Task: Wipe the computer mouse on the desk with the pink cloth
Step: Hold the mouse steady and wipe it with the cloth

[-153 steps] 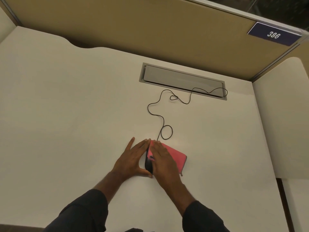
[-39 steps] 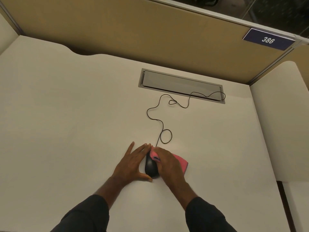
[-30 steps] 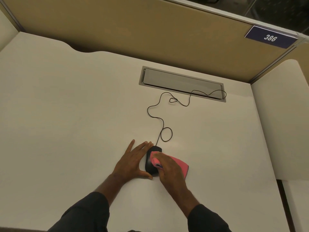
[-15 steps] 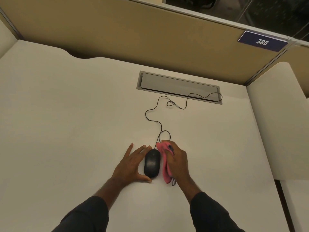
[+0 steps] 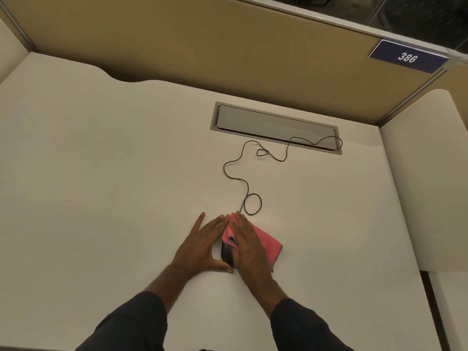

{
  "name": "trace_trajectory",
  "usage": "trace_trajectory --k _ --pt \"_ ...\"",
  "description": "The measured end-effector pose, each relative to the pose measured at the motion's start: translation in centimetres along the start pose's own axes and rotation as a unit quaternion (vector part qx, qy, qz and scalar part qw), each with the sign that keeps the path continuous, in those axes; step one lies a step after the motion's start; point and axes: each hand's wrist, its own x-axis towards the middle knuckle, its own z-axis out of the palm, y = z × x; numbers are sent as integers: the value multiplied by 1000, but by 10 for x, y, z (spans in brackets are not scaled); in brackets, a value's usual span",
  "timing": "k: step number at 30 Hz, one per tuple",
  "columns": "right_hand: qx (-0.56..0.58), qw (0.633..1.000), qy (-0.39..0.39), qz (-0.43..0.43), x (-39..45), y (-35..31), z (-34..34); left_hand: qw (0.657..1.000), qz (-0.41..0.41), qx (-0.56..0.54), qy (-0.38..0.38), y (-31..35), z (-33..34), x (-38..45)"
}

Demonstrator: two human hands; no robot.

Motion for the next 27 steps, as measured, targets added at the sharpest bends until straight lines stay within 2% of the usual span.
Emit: trace_trajectory --k 5,7,9,12,16,19,22,25,27 --pt "-123 992 -12 -4 -3 -8 -3 1000 7 -1 9 1 1 -1" --pt "-120 992 -10 -31 -5 -8 2 1000 5 -2 10 2 0 -1" --pt "-116 993 -15 -19 -6 -4 6 1000 3 -1 15 4 -1 -1" --pt "-175 984 -16 -7 -4 1 15 1000 6 -6 29 6 -2 -1" --pt "-166 984 -66 19 8 -3 16 998 1 -31 48 6 -3 -1" --pt "-155 986 -60 31 16 -3 18 997 14 -28 66 8 -4 -1" --pt "-147 984 -89 40 19 -2 14 997 24 -20 66 9 -5 0" --pt "-80 992 -70 65 23 0 9 999 14 -15 37 6 -4 0" --pt "-6 994 -17 110 27 0 3 1000 9 -5 21 5 -5 0"
